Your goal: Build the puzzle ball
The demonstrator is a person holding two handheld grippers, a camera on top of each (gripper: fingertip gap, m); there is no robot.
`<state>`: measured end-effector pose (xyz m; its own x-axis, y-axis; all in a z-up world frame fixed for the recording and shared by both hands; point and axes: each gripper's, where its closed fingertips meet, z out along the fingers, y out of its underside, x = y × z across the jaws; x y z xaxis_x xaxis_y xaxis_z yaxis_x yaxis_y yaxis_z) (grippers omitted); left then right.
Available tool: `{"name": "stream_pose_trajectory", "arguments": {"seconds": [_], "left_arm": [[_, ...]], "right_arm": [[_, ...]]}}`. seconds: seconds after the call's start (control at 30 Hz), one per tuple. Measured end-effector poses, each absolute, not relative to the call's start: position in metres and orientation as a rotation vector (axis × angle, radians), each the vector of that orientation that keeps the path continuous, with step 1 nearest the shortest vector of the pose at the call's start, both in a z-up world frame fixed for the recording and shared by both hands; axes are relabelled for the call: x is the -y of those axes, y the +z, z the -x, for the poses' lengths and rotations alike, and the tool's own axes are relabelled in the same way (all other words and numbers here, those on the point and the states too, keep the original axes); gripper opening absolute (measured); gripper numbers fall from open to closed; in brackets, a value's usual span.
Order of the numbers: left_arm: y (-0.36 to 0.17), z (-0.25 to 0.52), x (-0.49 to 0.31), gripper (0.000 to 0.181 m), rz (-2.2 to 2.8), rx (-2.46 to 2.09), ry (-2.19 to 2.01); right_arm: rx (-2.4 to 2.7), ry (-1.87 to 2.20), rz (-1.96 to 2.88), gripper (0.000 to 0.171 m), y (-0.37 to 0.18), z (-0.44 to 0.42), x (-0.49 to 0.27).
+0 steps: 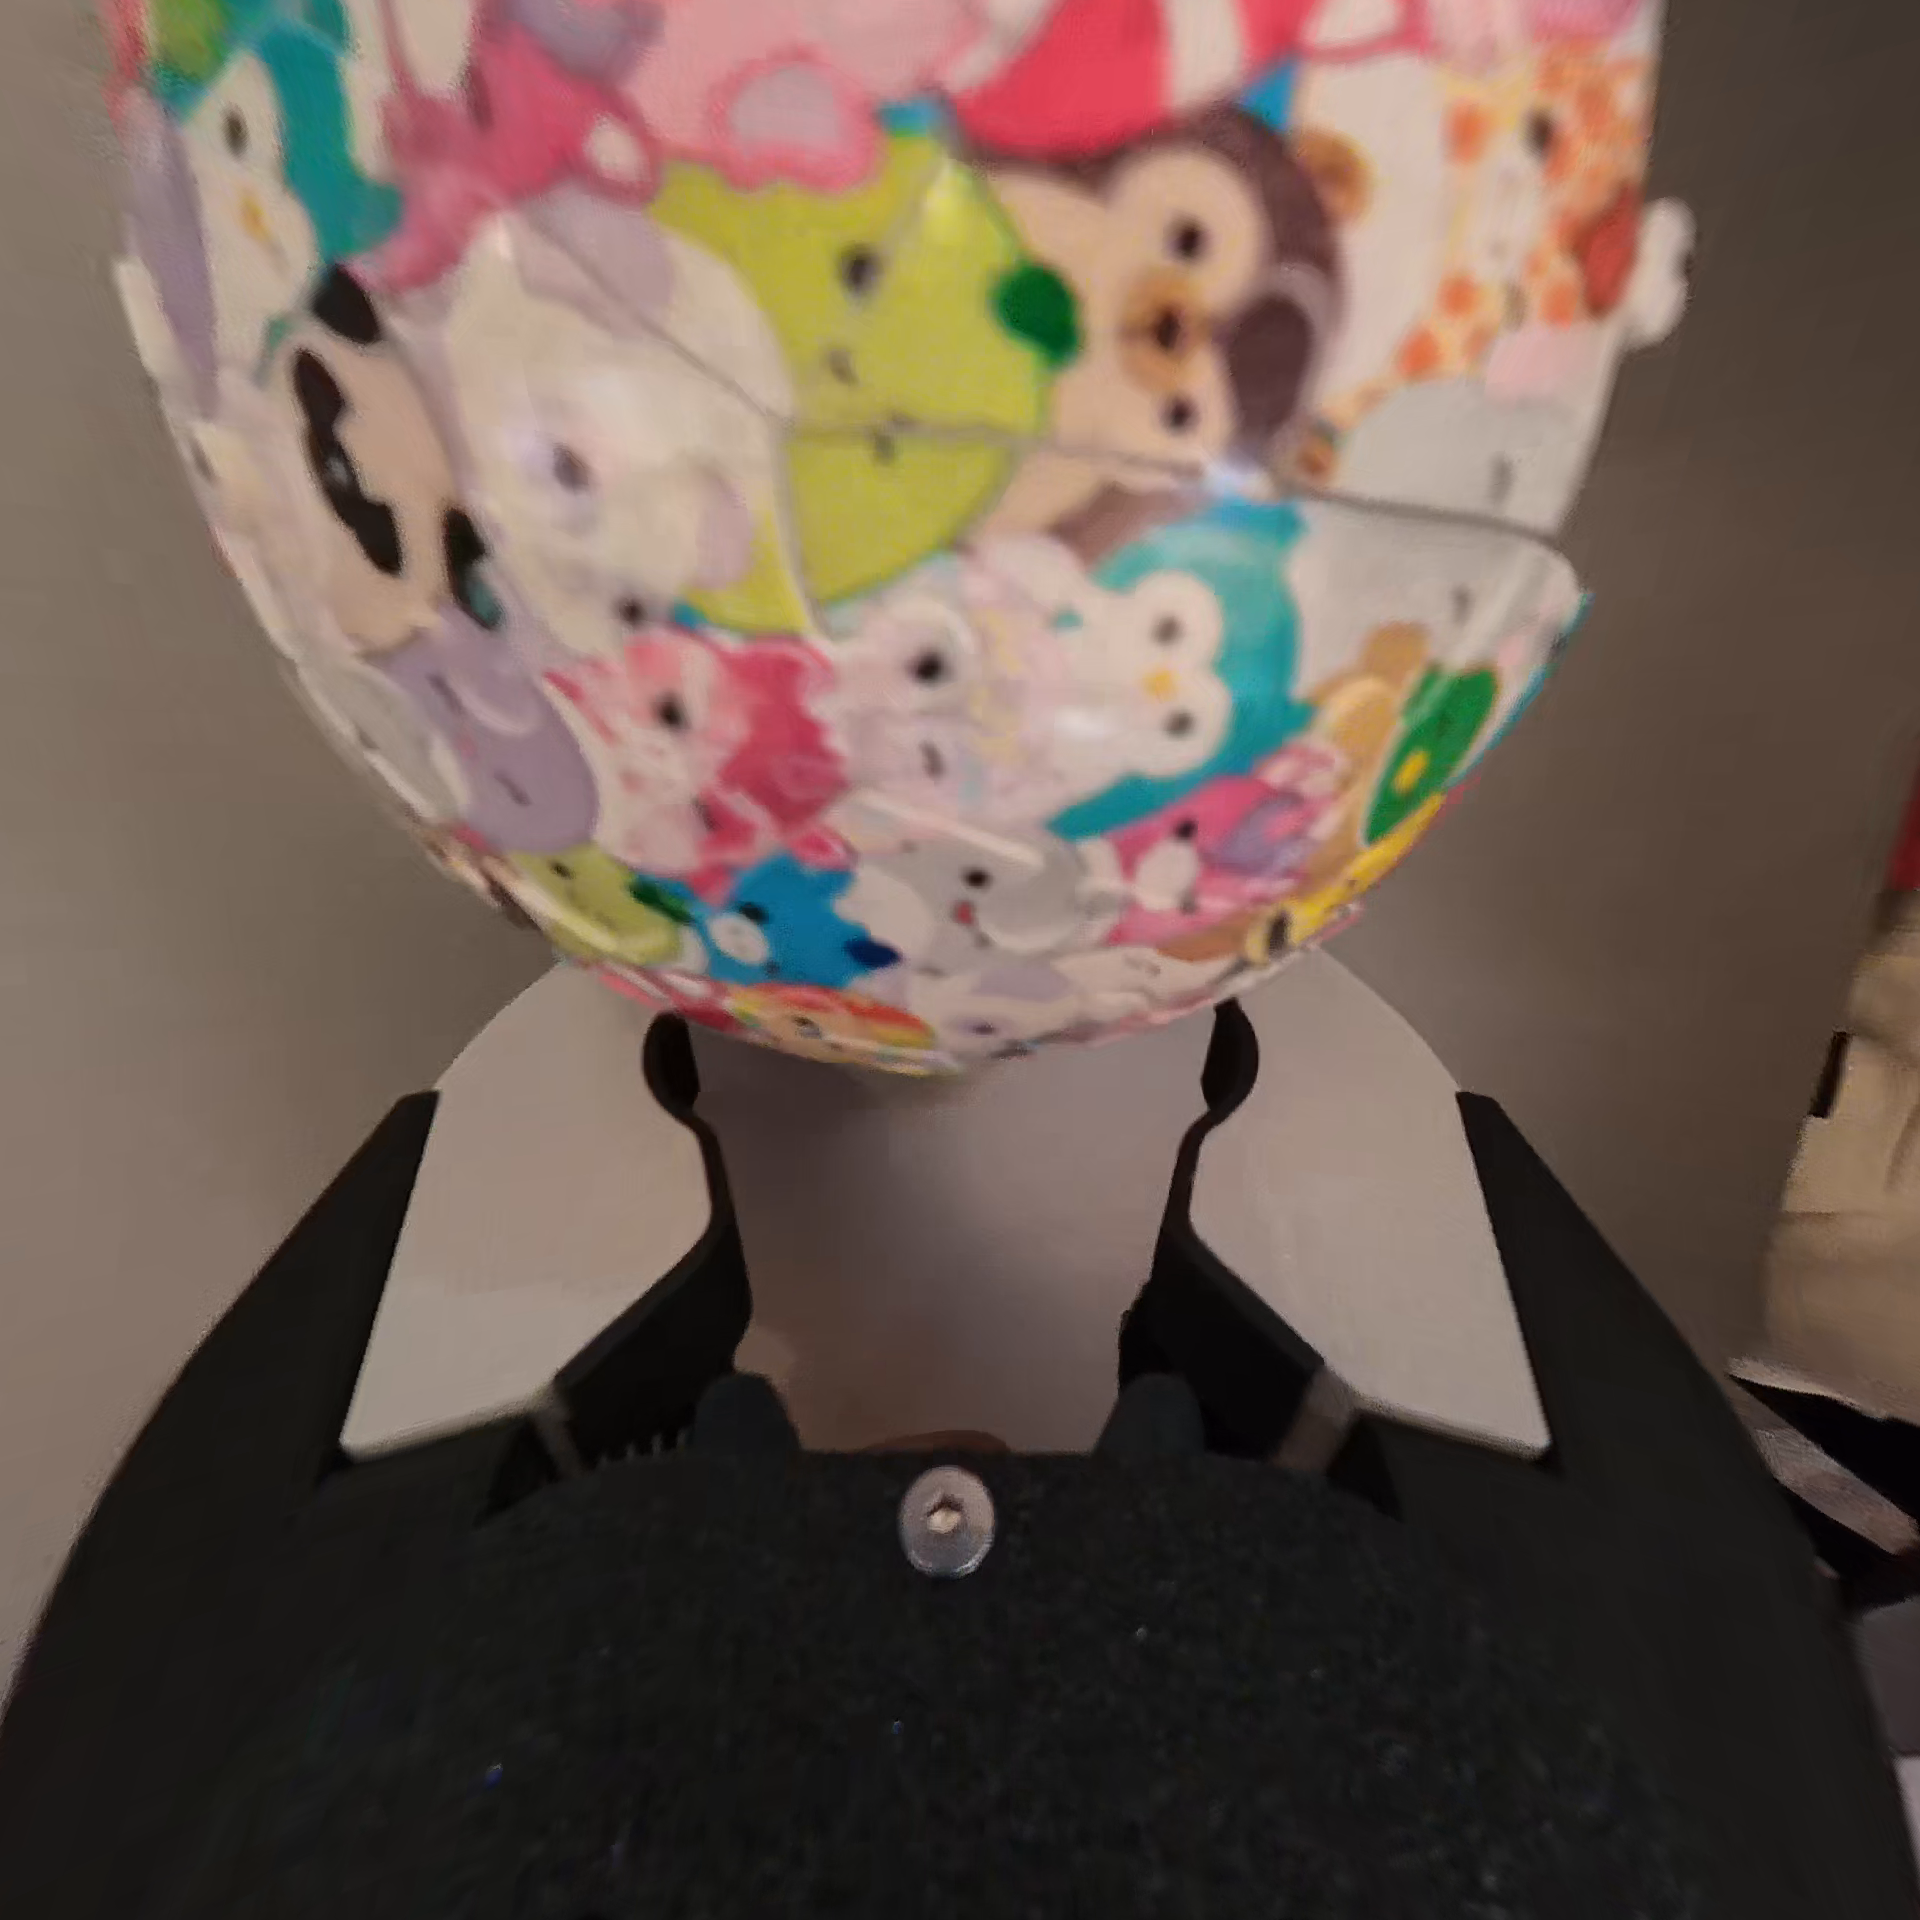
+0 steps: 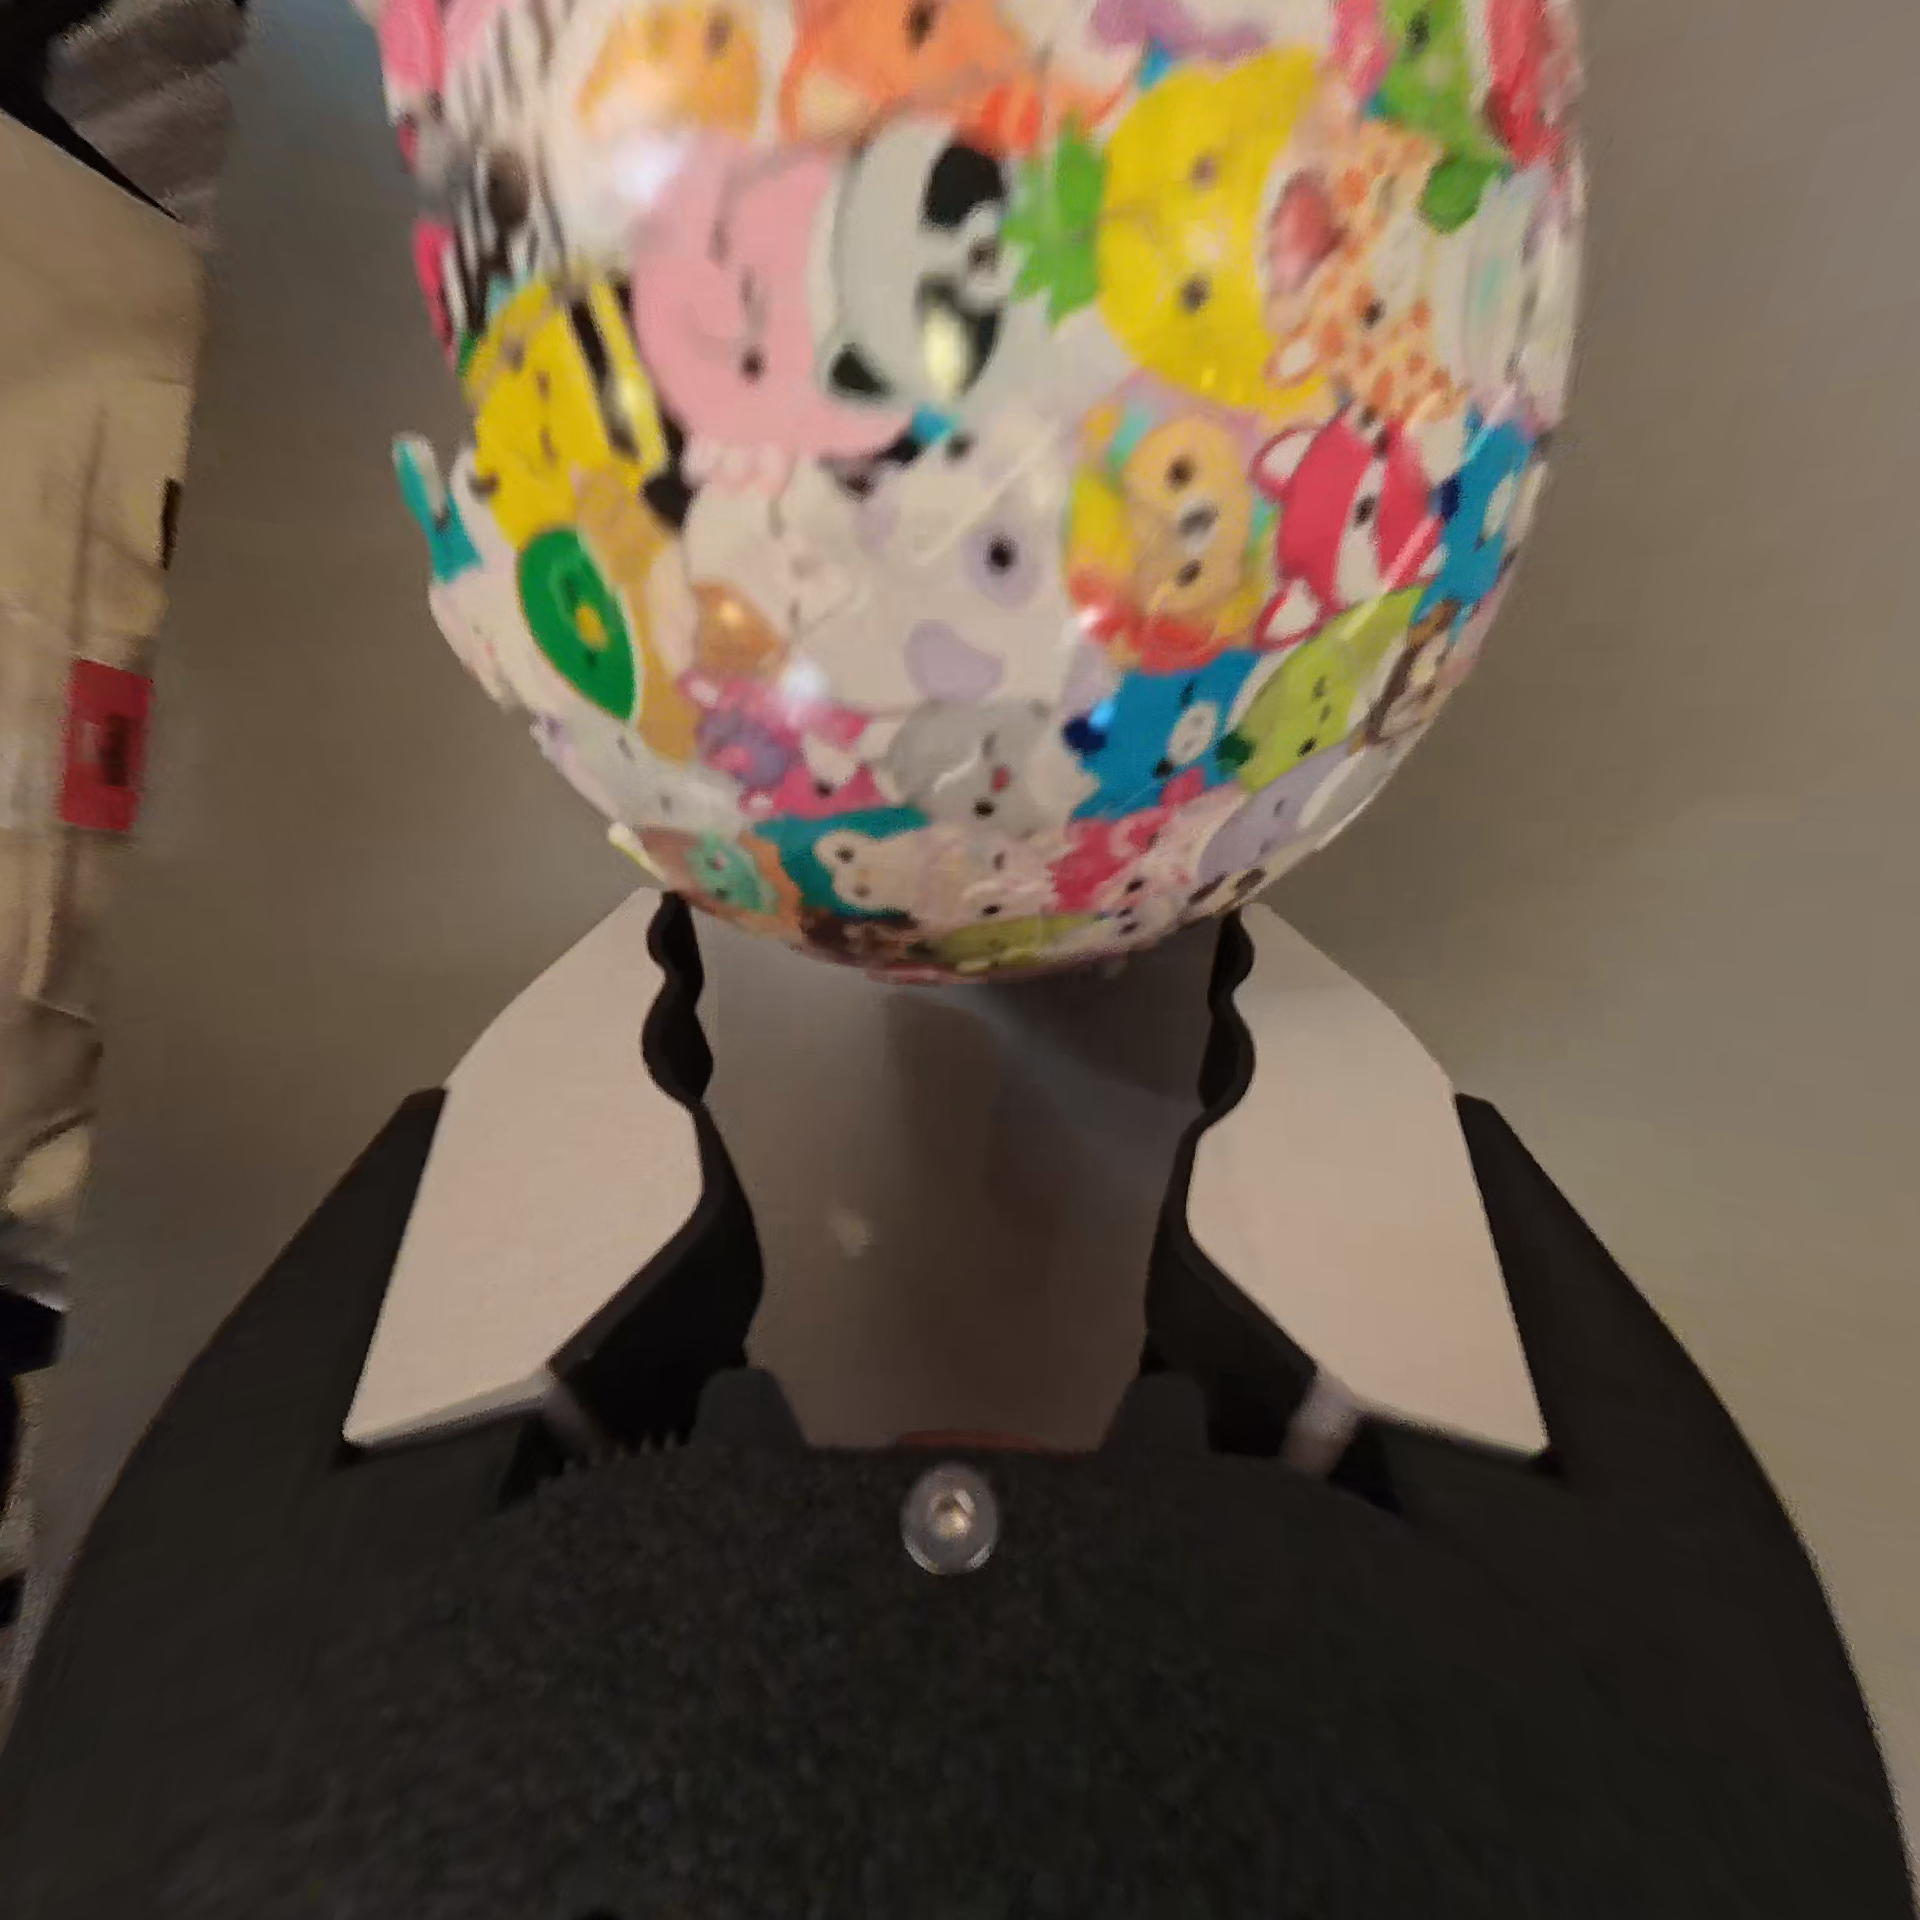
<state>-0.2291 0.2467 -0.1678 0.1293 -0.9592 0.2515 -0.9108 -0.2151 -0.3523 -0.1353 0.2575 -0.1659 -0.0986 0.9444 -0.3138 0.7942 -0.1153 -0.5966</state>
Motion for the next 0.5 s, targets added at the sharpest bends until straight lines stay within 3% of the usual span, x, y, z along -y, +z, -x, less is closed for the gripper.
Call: {"name": "stream_pose_trajectory", "arguments": {"seconds": [0.17, 0.5], "left_arm": [[-0.167, 0.228, -0.250, 0.094, 2.309, -1.899, -0.651], [-0.152, 0.226, -0.273, 0.093, 2.098, -1.733, -0.243]], "right_arm": [[1.929, 0.956, 1.982, 0.092, -0.165, 0.141, -0.264], [1.918, 0.485, 1.750, 0.090, -0.149, 0.141, -0.289]]}}
